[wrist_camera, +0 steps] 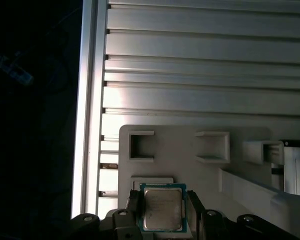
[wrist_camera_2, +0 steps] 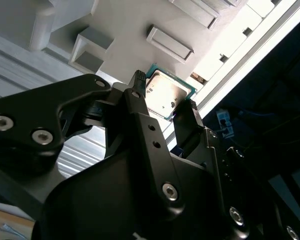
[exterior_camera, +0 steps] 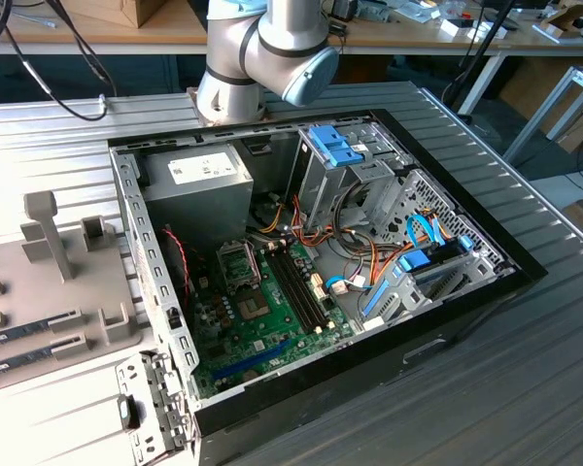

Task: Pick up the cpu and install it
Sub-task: 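Pick up the cpu and move it towards the insertion slot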

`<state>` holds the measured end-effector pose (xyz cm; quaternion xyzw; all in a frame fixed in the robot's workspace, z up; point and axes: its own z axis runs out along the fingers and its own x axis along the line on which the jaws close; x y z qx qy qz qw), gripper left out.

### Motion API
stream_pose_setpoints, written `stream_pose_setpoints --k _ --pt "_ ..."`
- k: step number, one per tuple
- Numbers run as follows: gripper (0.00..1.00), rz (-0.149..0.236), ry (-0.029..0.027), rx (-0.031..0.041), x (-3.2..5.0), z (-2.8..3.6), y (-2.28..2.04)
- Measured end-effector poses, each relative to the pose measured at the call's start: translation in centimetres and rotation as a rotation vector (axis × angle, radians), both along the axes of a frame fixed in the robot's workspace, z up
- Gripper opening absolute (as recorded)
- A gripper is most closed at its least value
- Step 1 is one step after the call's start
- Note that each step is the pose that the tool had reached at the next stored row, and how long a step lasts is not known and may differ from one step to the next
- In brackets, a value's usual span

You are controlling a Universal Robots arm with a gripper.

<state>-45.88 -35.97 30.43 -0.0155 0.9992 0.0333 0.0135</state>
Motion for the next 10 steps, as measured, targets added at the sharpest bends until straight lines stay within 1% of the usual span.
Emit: stream_pose_setpoints --k 3,10 --pt "0.47 0.0 -0.0001 0.0 0.0 0.27 0.0" --pt "0.47 0.0 -0.0001 0.0001 0.0 0.62 0.0"
